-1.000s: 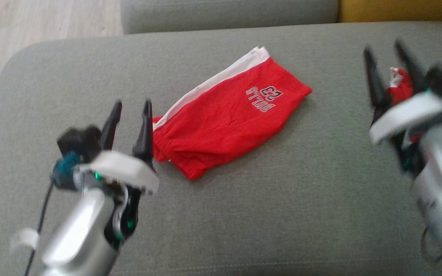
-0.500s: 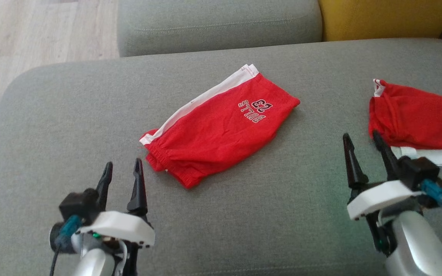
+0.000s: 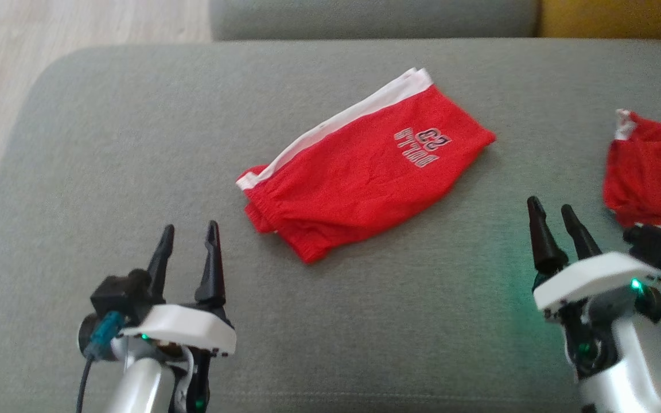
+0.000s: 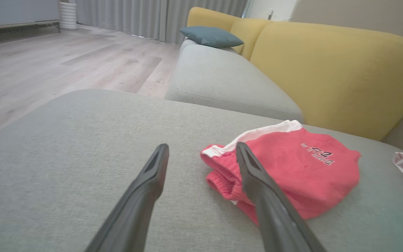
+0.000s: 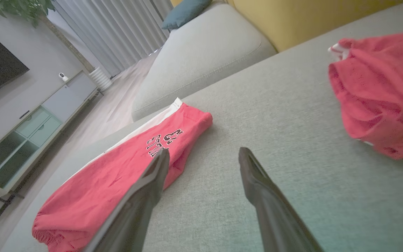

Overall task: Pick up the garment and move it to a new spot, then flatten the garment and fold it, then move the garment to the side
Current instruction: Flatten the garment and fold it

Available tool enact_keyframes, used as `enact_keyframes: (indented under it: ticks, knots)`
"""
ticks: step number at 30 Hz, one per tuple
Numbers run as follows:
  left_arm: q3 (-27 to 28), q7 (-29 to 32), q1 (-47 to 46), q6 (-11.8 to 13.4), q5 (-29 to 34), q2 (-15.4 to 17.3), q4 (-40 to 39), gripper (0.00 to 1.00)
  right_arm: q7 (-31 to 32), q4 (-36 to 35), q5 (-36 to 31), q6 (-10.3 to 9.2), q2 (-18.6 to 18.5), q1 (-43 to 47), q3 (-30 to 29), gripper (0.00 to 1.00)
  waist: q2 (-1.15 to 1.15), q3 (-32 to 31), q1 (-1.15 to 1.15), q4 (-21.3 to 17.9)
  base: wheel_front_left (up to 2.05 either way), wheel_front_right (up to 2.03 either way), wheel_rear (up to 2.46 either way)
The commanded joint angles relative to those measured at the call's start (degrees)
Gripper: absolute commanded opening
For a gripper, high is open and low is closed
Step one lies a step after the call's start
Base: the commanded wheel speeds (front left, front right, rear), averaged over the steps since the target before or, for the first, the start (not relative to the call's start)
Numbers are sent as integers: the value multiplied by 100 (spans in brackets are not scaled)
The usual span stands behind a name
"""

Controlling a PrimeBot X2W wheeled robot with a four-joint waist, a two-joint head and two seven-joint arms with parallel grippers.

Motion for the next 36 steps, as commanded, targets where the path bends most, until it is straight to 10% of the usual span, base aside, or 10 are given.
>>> enact_keyframes:
  ticks: [1,11,36]
  knots:
    - [282,-35,-298,-1,71,-5,-137,100,156,-191,123,19,30,-394,73,100,0,258,0,260,0,0,0]
    - [212,-35,-550,-142,167,-123,-89,100,1513,463,942,19,79,-1265,-831,100,0,831,0,1093,0,0,0]
    - [-349,-35,-842,129,-316,-130,-252,100,2569,2678,-704,19,96,-3403,-2912,100,0,1420,0,1985,0,0,0]
